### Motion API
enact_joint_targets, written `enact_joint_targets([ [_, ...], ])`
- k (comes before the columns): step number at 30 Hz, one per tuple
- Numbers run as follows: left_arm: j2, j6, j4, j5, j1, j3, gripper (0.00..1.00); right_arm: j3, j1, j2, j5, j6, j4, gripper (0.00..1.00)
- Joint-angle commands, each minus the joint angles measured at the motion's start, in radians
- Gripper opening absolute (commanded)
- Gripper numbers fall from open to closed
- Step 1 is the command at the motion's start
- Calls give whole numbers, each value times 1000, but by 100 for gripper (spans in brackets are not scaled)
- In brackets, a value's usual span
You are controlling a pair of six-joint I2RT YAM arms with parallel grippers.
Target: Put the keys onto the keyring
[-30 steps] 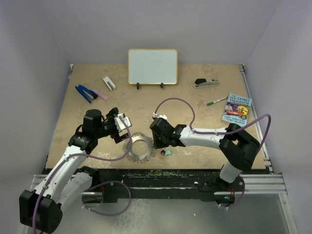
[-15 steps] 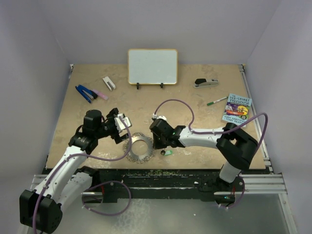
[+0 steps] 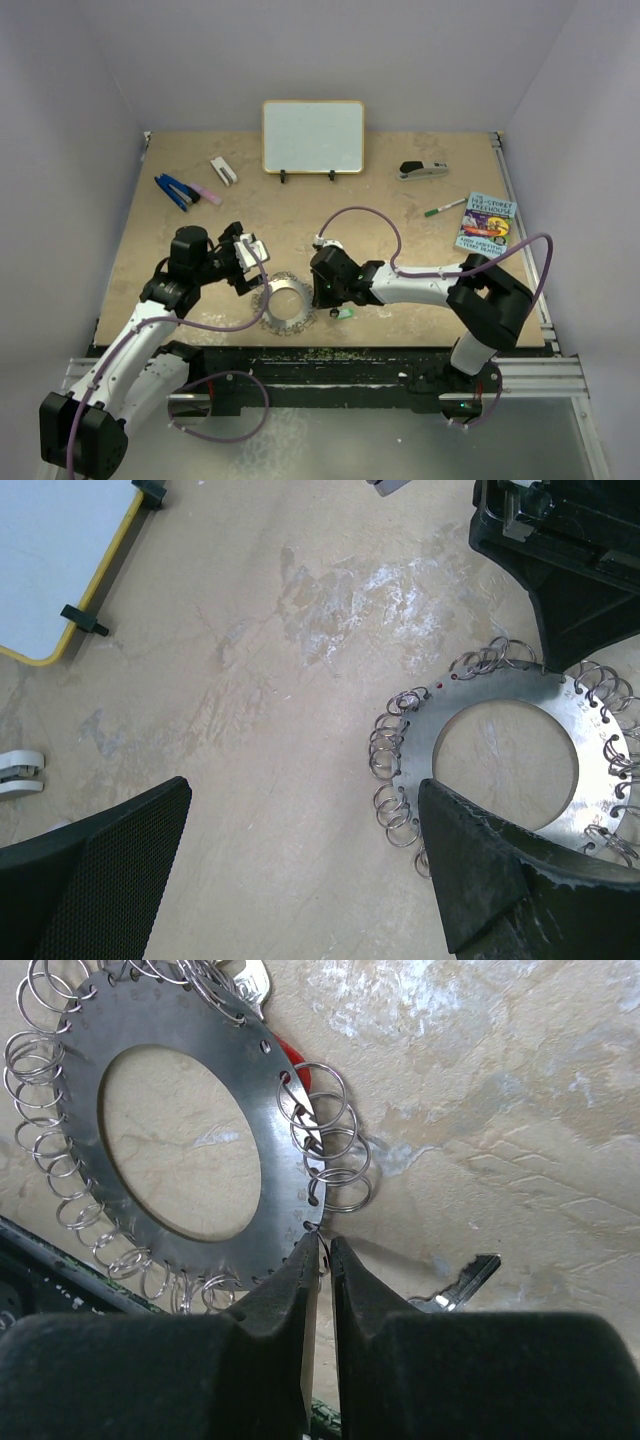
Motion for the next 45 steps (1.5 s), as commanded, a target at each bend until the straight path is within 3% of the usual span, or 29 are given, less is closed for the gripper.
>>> enact_joint_targets([
  [1, -17, -22, 46, 32, 10, -6, 98, -25, 4, -19, -44, 23, 66, 14],
  [7, -21, -23, 47, 33, 9, -10, 98, -32, 4, -6, -46, 29, 87, 14],
  [14, -25, -50, 86, 48, 9, -24, 98, -25, 4, -8, -35, 21, 88, 0],
  [24, 9, -187, 189, 222, 7, 23, 98, 9, 46, -233, 77, -111, 47, 0],
  [31, 71, -261, 152, 352, -5, 116, 98, 77, 50, -393, 112, -149, -75, 0],
  [38, 132, -410, 153, 410, -86, 223, 98, 164, 60, -412, 184, -103, -169, 0],
  [45, 162, -447, 143, 418, -128, 252, 98, 240, 77, -368, 228, -63, -227, 0],
])
